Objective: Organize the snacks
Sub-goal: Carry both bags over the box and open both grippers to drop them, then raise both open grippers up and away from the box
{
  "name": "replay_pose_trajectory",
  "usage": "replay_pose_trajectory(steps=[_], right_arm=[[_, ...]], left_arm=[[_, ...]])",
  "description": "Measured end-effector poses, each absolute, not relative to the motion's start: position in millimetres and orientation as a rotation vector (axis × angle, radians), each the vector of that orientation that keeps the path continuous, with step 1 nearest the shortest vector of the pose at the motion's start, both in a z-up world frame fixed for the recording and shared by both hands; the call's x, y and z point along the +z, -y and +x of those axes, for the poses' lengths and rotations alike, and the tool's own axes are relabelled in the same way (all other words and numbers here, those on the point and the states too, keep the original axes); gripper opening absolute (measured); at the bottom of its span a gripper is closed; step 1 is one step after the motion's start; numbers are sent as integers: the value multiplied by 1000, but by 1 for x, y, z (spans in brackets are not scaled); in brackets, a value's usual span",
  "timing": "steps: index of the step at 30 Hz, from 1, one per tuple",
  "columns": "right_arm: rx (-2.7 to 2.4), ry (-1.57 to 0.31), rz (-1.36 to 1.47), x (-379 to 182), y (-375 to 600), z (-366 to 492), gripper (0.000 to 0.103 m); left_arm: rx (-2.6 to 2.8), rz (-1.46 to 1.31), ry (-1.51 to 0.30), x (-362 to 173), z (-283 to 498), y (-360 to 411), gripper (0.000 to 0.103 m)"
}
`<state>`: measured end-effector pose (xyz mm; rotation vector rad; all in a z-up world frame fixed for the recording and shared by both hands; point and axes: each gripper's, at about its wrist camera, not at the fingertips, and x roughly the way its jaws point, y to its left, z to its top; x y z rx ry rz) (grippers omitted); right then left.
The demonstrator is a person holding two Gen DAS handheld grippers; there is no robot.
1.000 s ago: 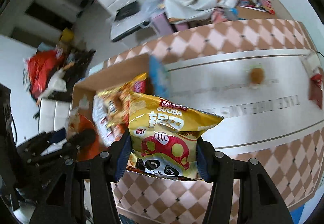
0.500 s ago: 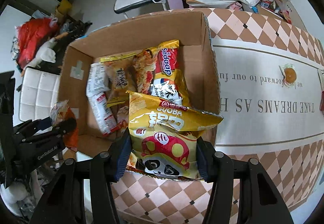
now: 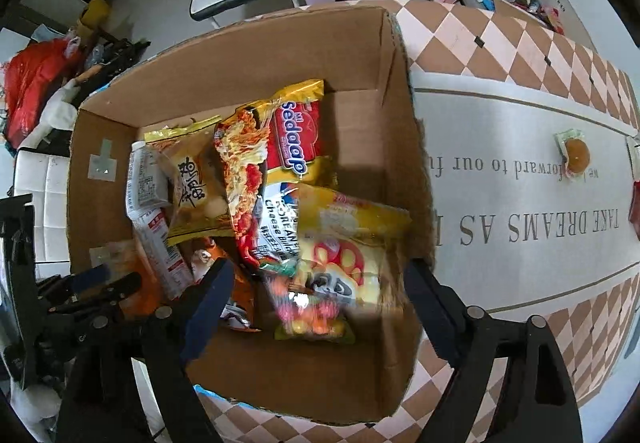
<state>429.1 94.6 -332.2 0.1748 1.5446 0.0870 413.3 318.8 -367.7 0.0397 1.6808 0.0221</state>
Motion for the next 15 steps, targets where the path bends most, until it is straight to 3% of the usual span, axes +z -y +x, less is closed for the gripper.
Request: replay_pose_trajectory(steps=[15], right_arm=[[95,-1499,136,-318,-103,410,97]], left_arm=[[-7,16,-1517,-315,401,-295,78]])
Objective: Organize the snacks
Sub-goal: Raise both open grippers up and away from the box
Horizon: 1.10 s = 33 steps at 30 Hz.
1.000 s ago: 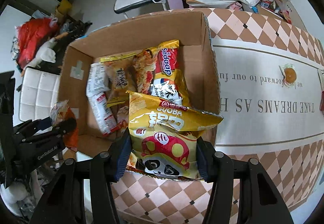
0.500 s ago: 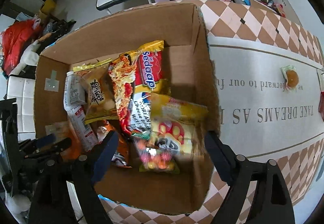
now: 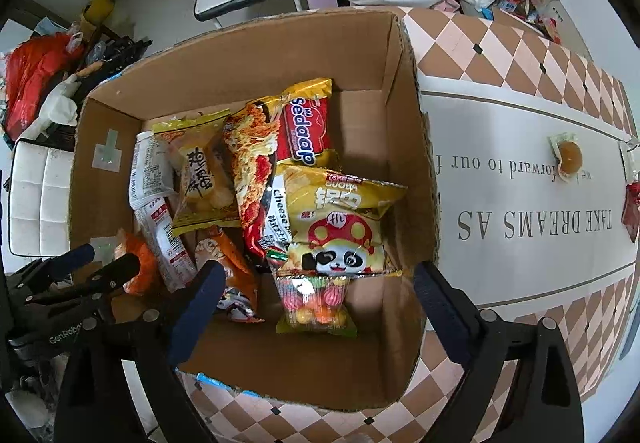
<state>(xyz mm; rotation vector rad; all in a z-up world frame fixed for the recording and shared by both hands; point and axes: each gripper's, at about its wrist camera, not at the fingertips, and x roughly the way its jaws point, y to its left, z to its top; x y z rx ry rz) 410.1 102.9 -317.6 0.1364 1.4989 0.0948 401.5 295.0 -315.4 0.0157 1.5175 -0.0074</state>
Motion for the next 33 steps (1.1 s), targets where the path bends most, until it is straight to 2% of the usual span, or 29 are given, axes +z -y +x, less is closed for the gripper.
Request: replay_pose_trajectory(steps=[13,33], right_arm=[[96,-1366,128,-264,-90,349,98],[68,-1076,87,-122,-62,212,98]], left_arm=[[2,30,-1279,-243,350,-278,78],[-37,44,-1012,-128,229,-252,78]])
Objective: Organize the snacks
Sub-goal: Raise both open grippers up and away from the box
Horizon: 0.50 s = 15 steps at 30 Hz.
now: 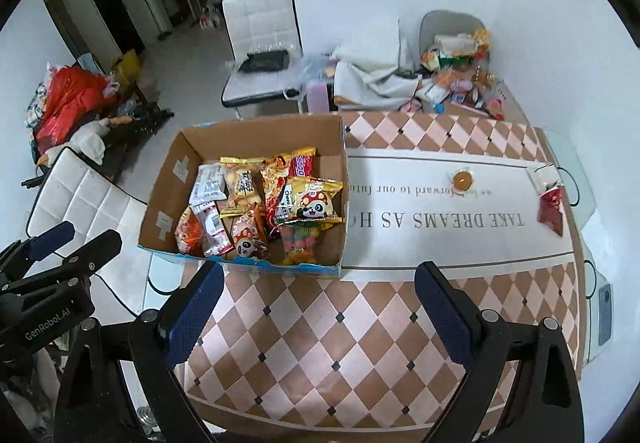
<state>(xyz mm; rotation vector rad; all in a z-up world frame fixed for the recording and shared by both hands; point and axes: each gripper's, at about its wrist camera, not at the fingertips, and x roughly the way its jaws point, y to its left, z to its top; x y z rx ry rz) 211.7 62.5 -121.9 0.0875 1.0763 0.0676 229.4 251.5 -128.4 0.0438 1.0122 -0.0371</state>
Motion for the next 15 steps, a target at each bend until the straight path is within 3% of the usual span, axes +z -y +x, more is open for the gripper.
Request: replay_pose_trajectory(steps=[15], right_arm=[[105,-941,65,-54,-61,164,99]], left_arm=[[-26,19,-913,-83,189,-247,78]])
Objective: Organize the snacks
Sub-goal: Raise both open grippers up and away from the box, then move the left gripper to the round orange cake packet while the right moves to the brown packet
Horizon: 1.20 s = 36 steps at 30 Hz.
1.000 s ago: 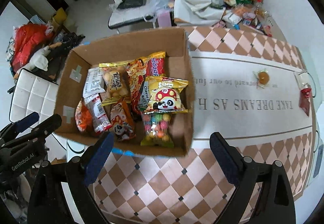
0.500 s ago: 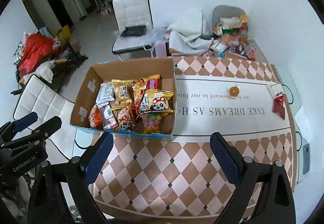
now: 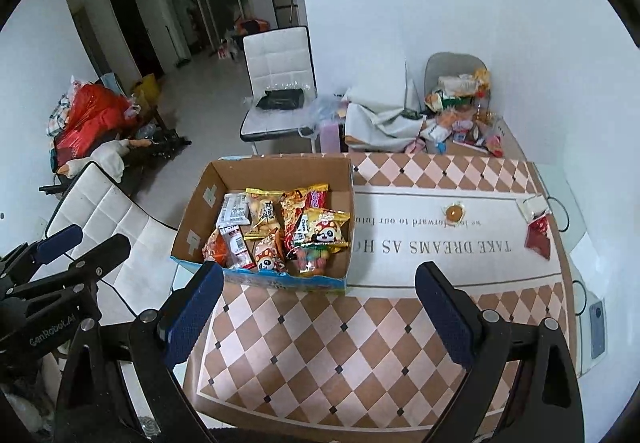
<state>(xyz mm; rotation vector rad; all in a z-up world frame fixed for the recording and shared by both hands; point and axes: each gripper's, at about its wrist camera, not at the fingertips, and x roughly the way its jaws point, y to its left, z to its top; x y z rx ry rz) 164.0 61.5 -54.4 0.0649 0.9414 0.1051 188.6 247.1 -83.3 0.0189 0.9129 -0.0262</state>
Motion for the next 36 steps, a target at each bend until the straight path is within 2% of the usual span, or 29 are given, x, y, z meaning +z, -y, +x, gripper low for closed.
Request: replay_pose_trajectory(steps=[11,12,13,17,27,36], right_arm=[[151,-1002,125,-70,-44,175,99],[150,-1010,135,-73,-39,179,99],[149,-1017,143,-76,-34,181,99],[124,-1054,202,-90,-3,193,99],[-119,-1149,421,-150,178,239,99],[-245,-1236,585,-233,352,290,99]], left_arm=[[-14,4,-934,-86,194,-233,78],[-23,0,-946,-88,198,-229,83],[-37,0,-962,-91,204,-224,93],[-101,18,-1005,-103,226,-191,101],[-307,103,-1160,-151,326,-43,102],[-352,122,-1417,-263,435,90,102]])
